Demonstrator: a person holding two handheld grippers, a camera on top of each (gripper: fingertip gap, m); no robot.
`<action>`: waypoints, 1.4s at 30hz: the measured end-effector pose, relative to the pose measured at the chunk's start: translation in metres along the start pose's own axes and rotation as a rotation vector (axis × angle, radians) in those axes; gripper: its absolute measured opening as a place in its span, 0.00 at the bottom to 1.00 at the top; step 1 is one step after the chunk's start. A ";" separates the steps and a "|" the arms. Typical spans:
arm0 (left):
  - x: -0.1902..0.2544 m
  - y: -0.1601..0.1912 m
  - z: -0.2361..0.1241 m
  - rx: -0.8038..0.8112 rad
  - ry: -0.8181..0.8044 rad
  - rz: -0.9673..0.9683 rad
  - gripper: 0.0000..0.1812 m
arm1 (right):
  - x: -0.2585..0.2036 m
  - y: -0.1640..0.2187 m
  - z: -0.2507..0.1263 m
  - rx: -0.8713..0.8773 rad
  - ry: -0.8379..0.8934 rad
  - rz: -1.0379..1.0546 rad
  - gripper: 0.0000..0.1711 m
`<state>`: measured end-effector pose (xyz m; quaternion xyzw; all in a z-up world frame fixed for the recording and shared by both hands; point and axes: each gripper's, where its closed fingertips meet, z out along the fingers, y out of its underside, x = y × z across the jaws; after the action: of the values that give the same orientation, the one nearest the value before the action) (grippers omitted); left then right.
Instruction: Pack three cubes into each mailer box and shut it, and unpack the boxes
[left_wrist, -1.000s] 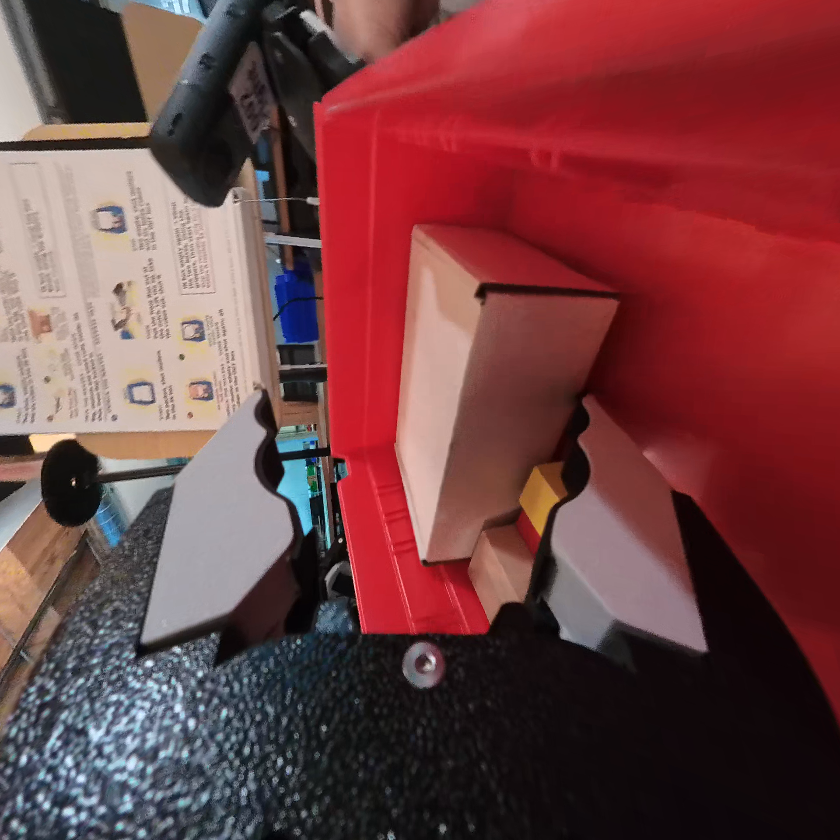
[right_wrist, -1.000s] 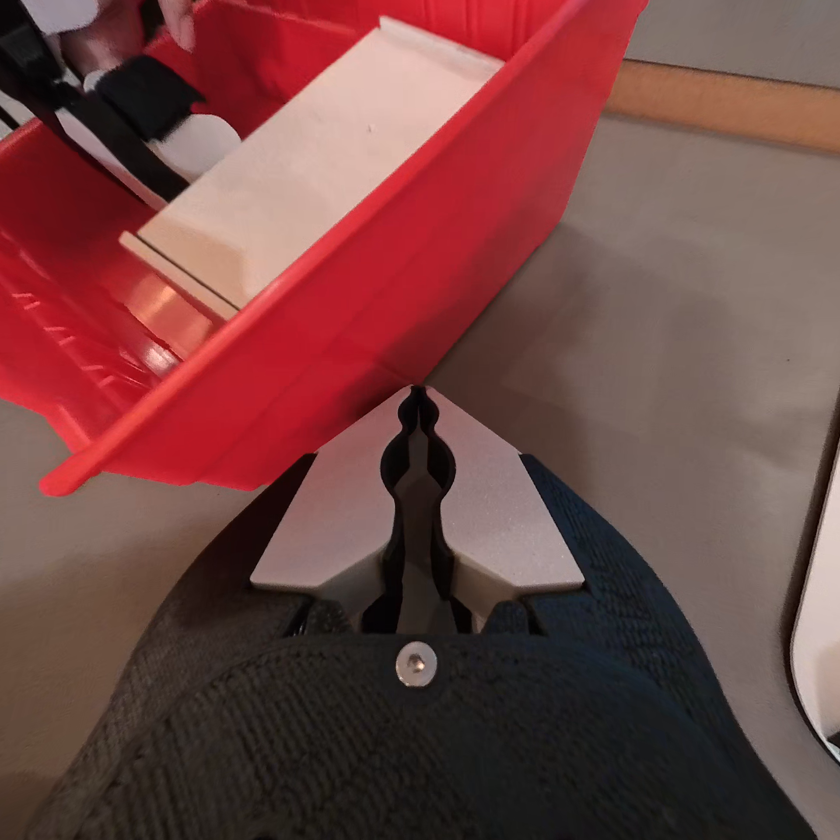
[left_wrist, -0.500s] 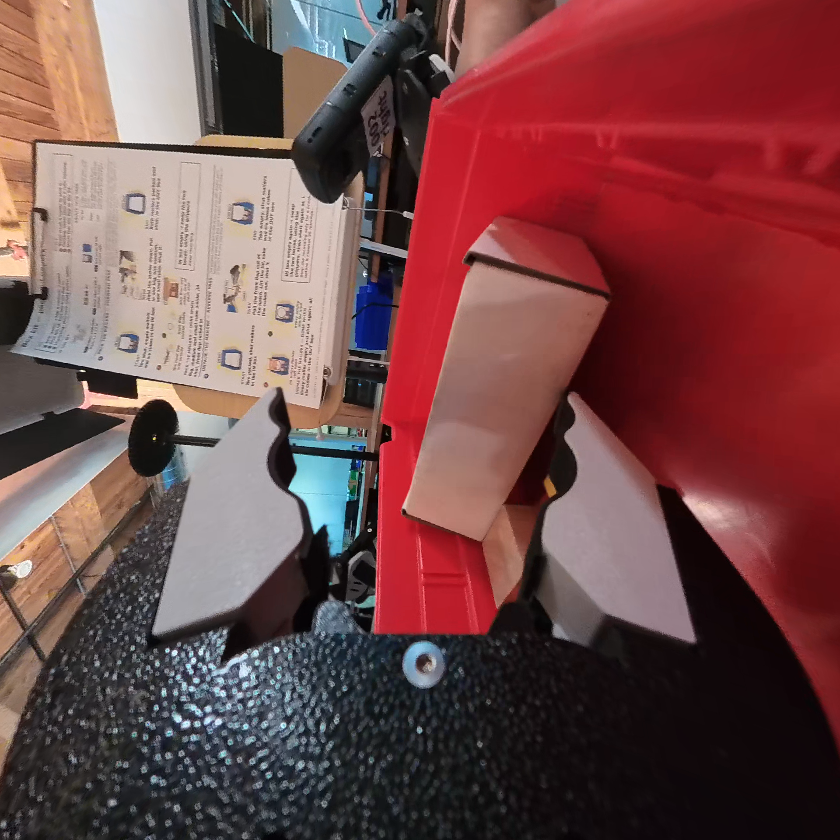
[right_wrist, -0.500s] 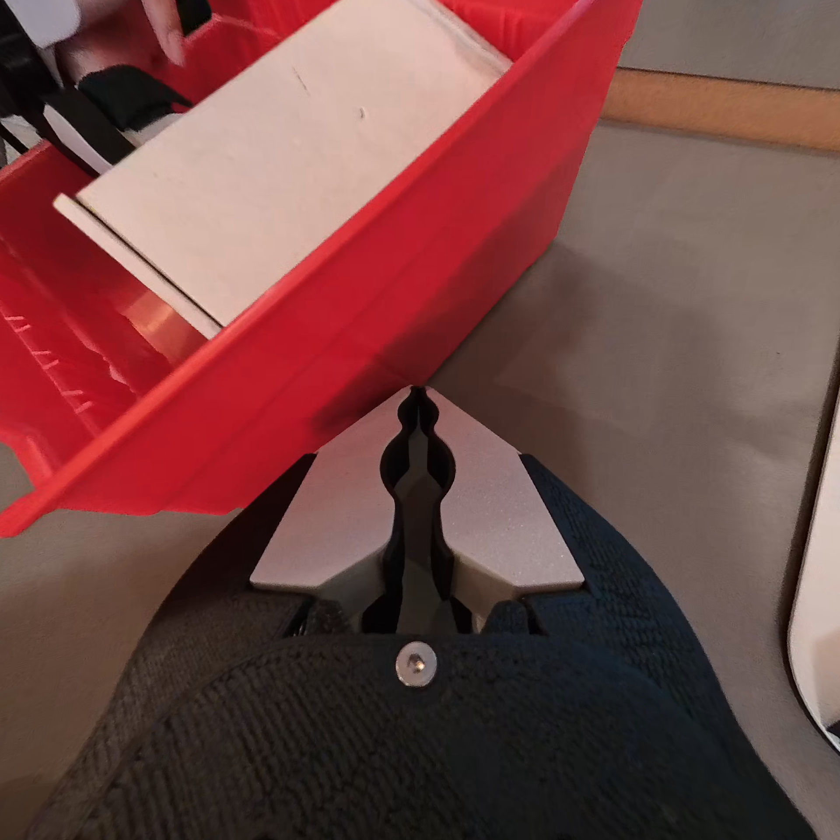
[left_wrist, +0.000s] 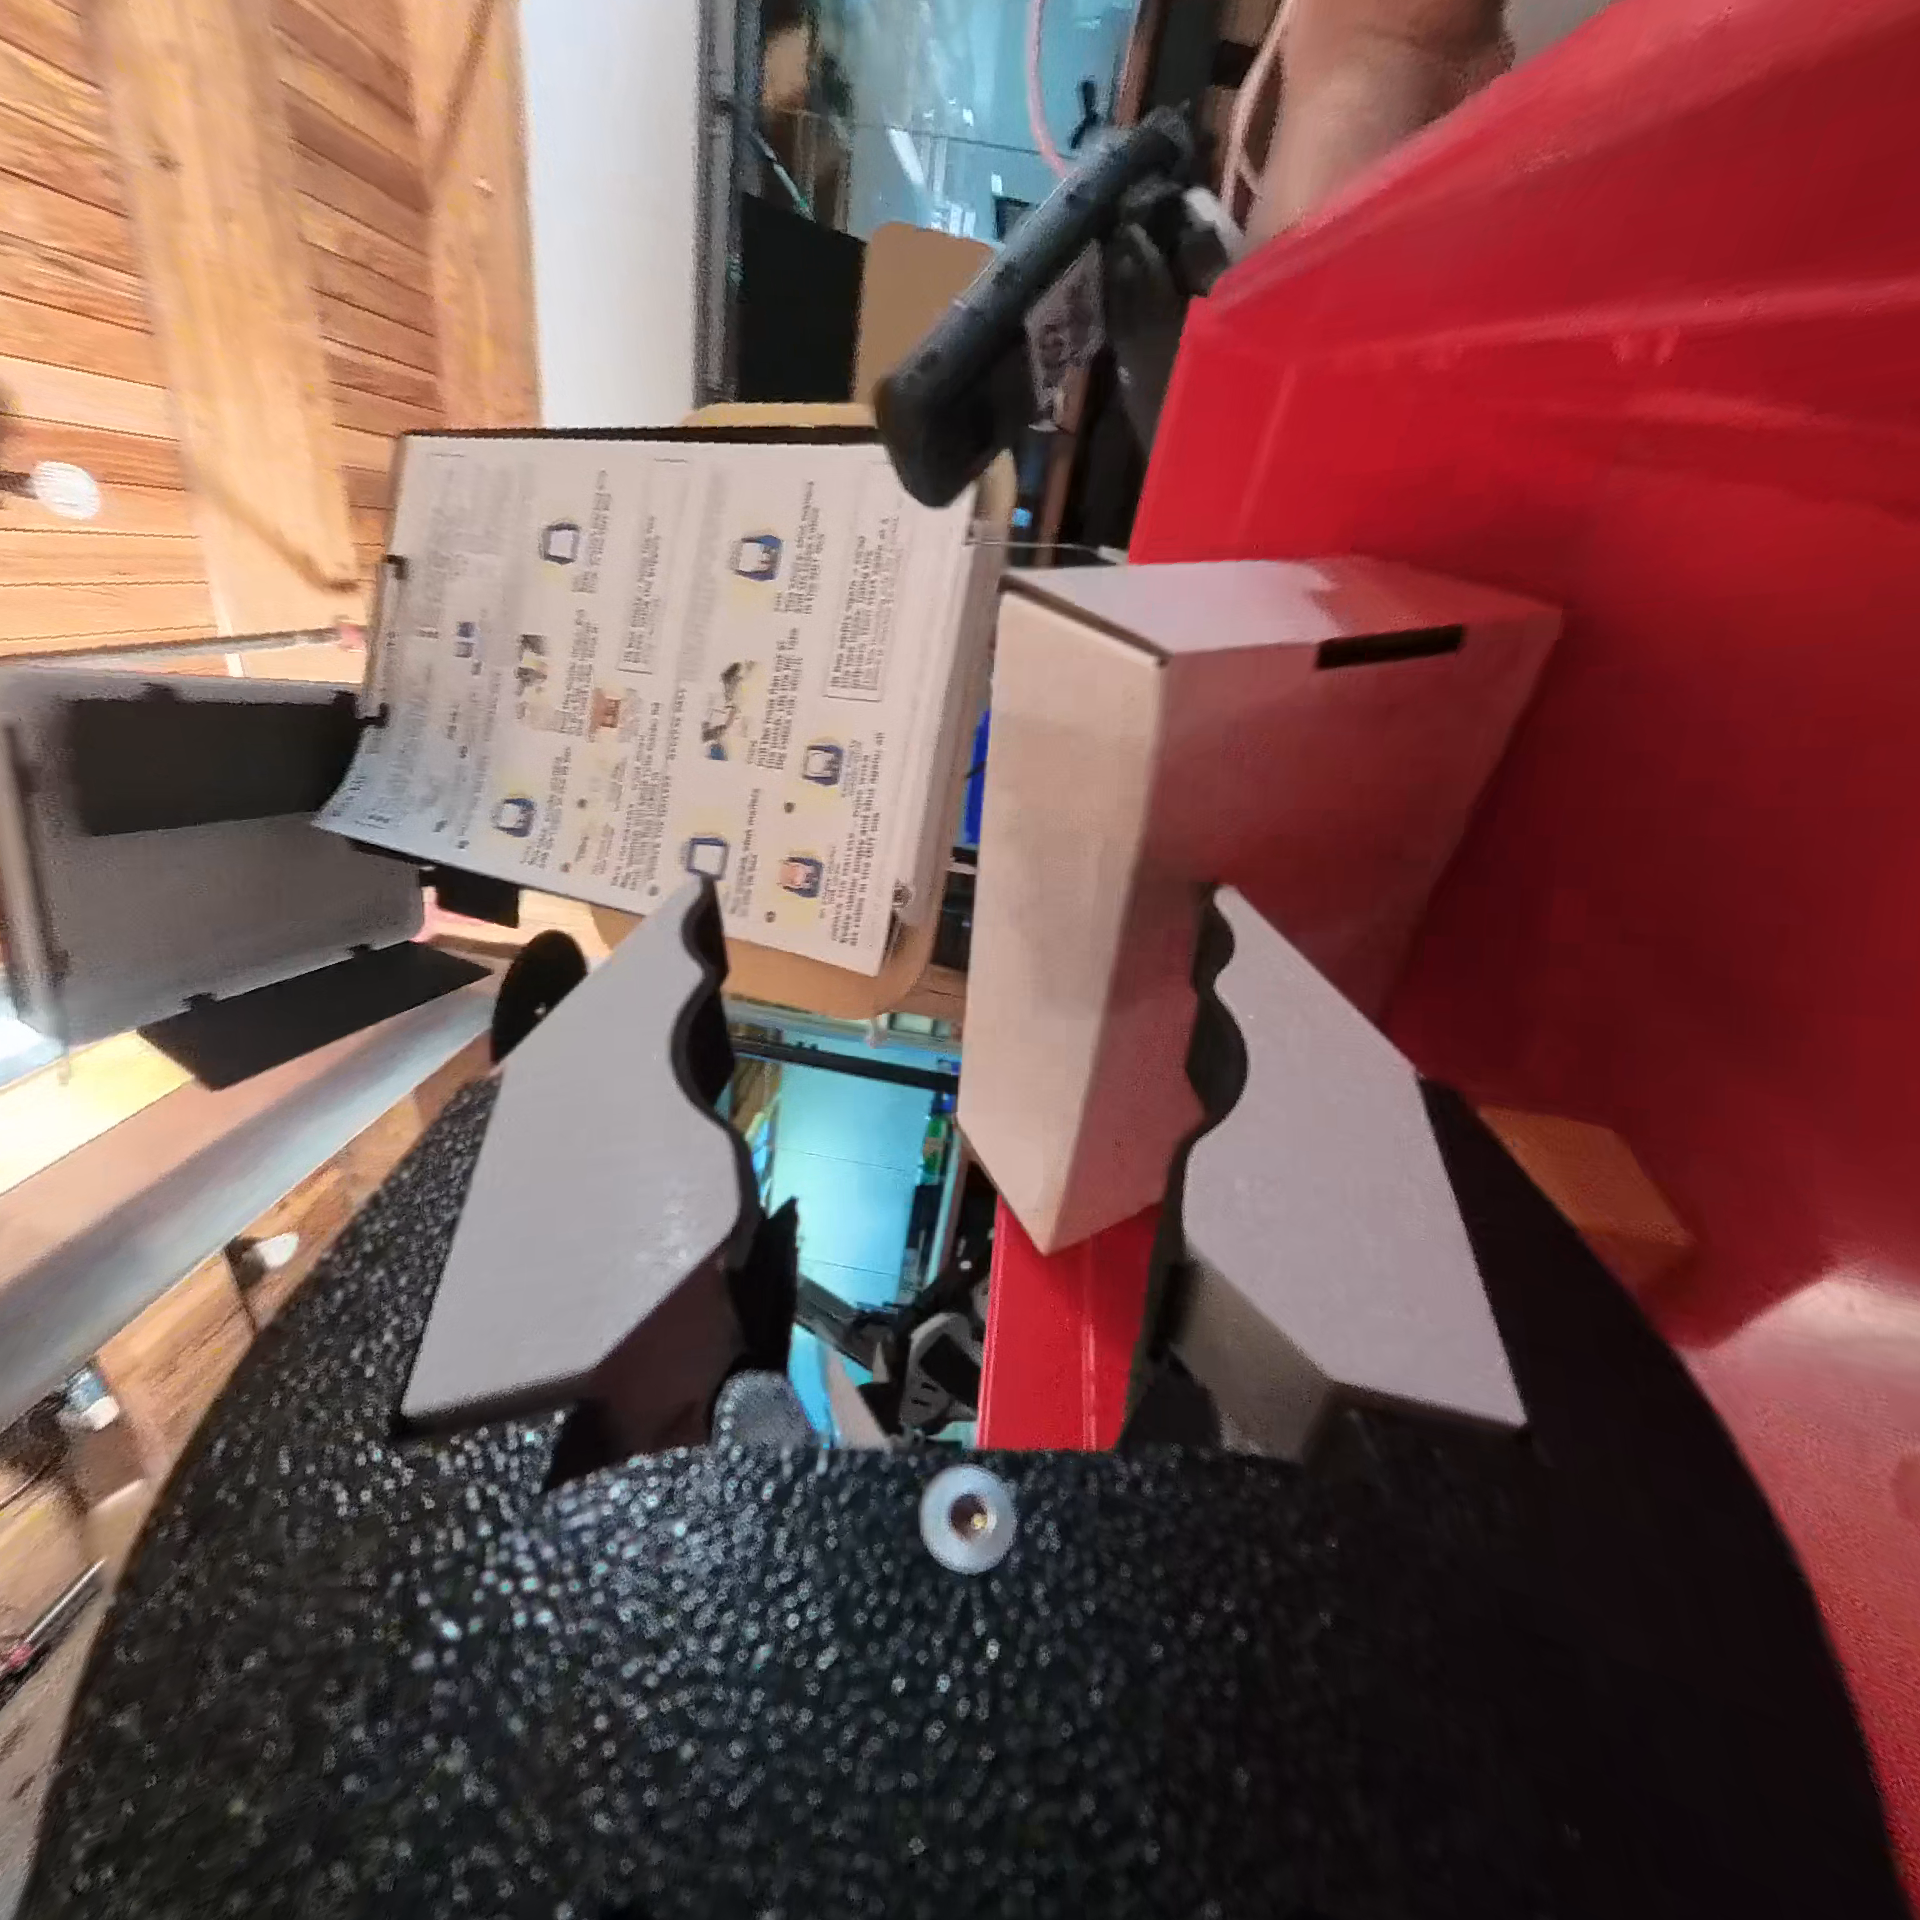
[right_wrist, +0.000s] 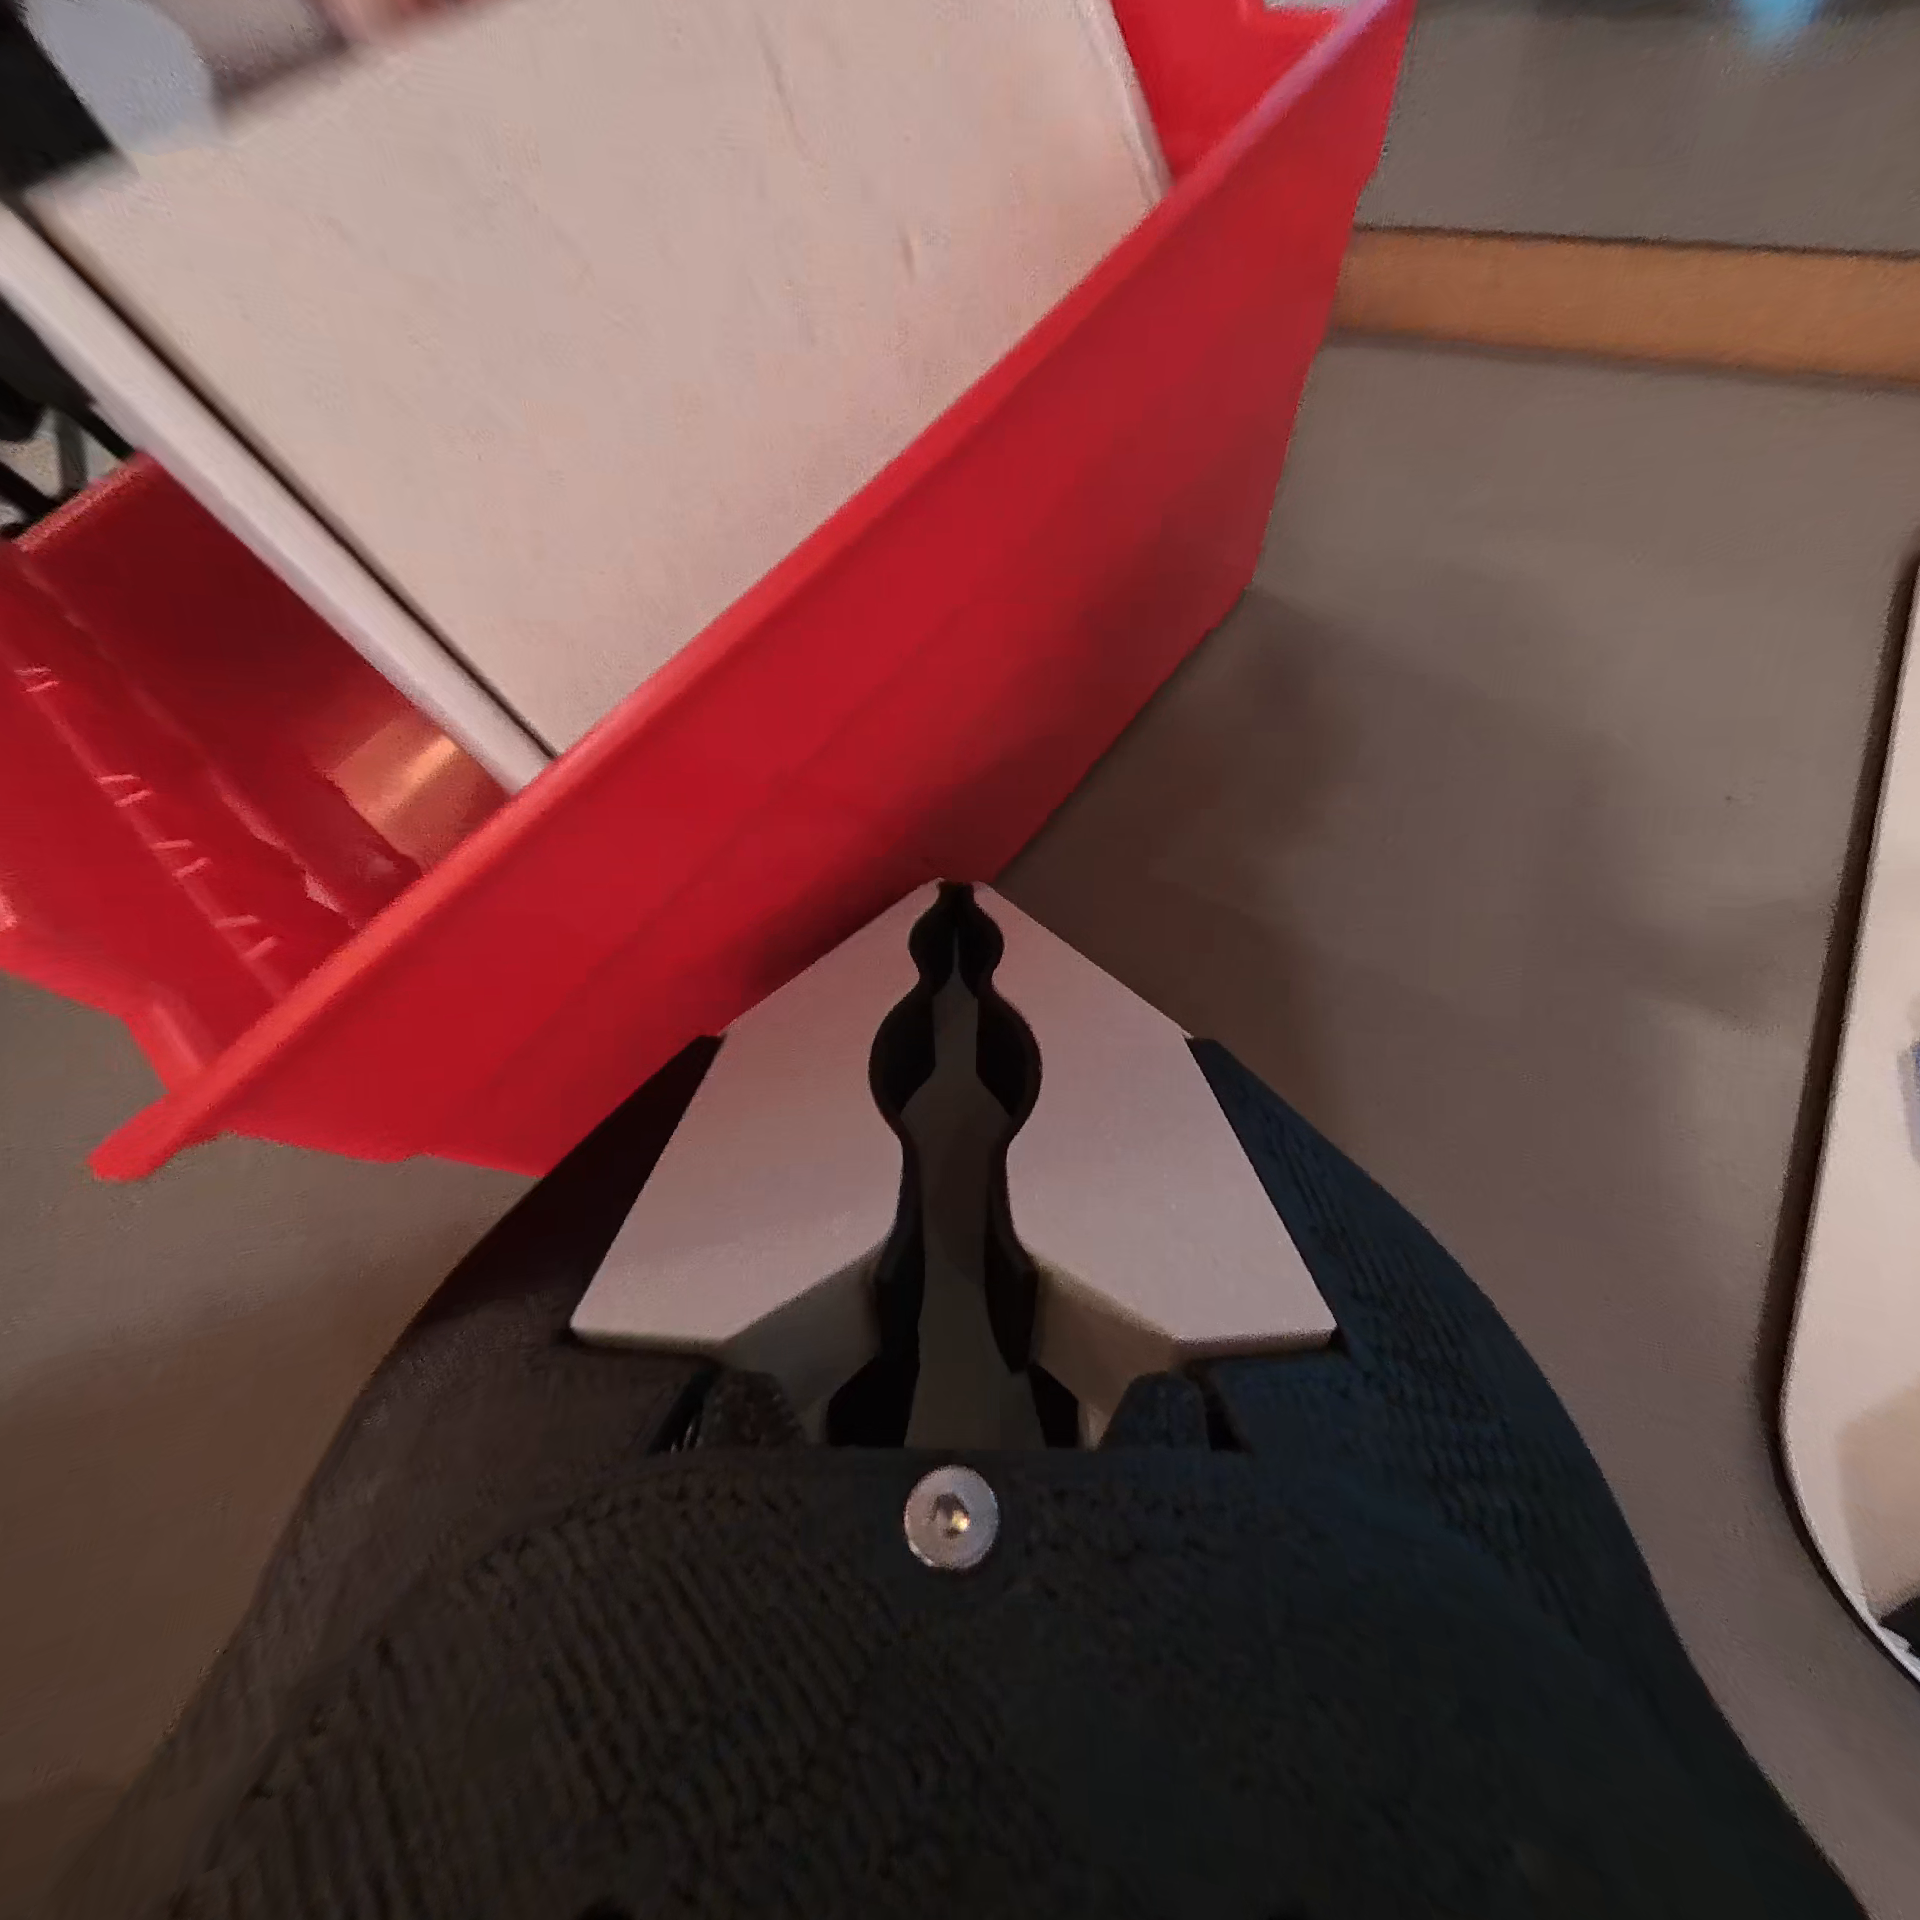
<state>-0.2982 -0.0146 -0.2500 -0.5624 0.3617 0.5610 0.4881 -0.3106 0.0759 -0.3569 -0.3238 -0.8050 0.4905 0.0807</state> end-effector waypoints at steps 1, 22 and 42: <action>0.006 -0.002 0.006 0.000 0.038 0.000 0.51 | 0.000 -0.001 0.000 0.007 0.000 0.000 0.00; 0.055 -0.001 0.030 -0.088 0.665 0.247 0.36 | 0.019 -0.036 -0.073 0.419 0.485 -0.235 0.00; -0.024 -0.263 0.059 0.066 0.271 -0.044 0.36 | -0.183 0.115 -0.317 0.272 1.658 -0.382 0.00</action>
<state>-0.0661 0.1077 -0.1827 -0.6244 0.4299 0.4571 0.4652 0.0245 0.2350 -0.2589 -0.4240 -0.4611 0.1656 0.7617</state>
